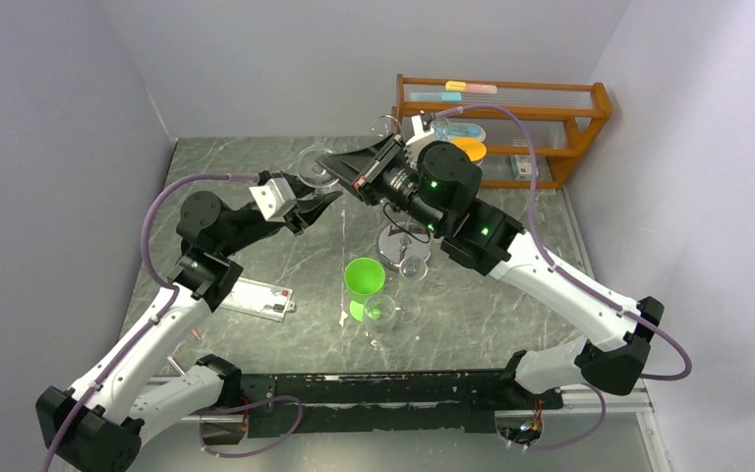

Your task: Place the wine glass upside down on the wine glass rack

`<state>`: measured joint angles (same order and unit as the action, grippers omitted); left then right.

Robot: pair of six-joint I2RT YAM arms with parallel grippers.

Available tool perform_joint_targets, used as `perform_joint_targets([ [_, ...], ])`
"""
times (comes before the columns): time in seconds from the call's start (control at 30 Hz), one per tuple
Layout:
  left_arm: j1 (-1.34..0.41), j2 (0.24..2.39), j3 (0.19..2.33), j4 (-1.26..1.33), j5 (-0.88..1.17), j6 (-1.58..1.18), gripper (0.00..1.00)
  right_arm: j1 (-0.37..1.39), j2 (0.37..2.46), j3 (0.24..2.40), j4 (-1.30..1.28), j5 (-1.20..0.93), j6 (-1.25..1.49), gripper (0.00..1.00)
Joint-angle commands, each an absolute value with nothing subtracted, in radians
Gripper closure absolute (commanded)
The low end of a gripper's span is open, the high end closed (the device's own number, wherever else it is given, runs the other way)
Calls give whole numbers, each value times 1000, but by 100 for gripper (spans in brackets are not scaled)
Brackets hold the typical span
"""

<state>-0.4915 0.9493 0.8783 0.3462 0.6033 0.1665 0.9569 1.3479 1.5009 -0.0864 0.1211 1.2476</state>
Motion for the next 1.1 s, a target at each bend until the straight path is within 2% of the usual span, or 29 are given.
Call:
perform_joint_targets([
  [0.0, -494, 954, 902, 328, 654, 186, 77, 955, 1347, 1500, -21, 96, 1282, 100],
  [0.07, -494, 944, 891, 336, 630, 178, 90, 952, 1344, 1497, -26, 108, 1275, 100],
  [0.13, -494, 927, 871, 358, 610, 166, 94, 950, 1339, 1492, -26, 120, 1271, 100],
  [0.23, -494, 901, 844, 388, 586, 138, 95, 946, 1333, 1483, -29, 143, 1259, 100],
  [0.43, -494, 909, 827, 385, 526, 75, 95, 941, 1306, 1442, -19, 233, 1223, 55],
  [0.53, -494, 919, 804, 415, 523, 48, 95, 937, 1302, 1431, -20, 265, 1208, 45],
  [0.67, -494, 933, 790, 424, 516, 29, 95, 927, 1292, 1411, -25, 292, 1193, 35],
  [0.87, -494, 971, 789, 412, 464, 11, 95, 925, 1245, 1397, -37, 375, 1079, 32],
  [1.07, -494, 1048, 769, 474, 530, -47, 95, 925, 1178, 1387, -14, 520, 829, 35],
])
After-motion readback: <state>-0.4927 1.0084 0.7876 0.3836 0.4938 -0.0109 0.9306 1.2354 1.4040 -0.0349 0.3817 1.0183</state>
